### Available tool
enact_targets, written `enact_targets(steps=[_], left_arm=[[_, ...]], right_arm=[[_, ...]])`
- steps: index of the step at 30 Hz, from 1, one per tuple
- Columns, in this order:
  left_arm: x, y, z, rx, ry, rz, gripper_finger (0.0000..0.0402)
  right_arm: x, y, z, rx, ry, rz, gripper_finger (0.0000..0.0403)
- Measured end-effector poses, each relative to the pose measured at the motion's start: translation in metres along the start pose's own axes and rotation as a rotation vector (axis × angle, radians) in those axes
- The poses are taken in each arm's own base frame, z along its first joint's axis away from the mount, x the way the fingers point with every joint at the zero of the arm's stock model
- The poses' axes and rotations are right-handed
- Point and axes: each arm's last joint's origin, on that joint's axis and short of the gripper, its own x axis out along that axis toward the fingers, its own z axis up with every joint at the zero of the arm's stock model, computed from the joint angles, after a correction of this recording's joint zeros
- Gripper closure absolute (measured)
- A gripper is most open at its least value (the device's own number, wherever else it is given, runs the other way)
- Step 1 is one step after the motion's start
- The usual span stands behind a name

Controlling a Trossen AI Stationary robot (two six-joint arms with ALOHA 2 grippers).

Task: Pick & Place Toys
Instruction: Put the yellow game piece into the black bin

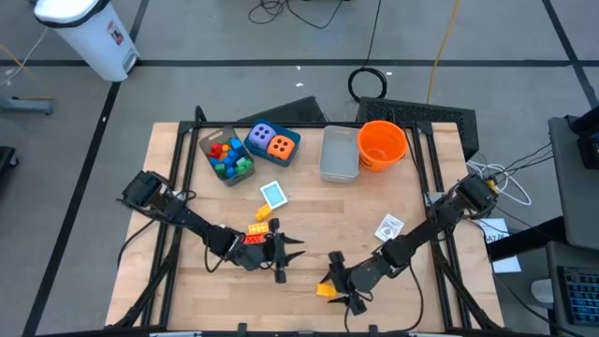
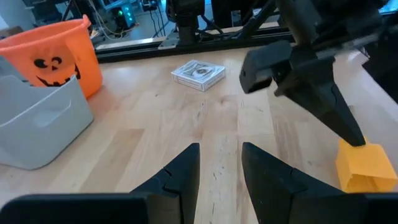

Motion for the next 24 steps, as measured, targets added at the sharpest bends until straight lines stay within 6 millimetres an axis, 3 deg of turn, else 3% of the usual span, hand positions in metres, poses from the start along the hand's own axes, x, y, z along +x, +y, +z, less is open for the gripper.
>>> enact_targets(steps=[8, 24], left_arm=[[0.000, 0.000, -0.003, -0.045, 0.029, 0.001, 0.0273], [0.000, 0.000, -0.007, -0.059, 0.059, 0.006, 0.0273]], right_arm=[[0.016, -0.008, -0.011, 0.009, 0.017, 0.054, 0.0123], [0.017, -0.022, -0.015, 0.036, 0.064, -0.067, 0.0149]])
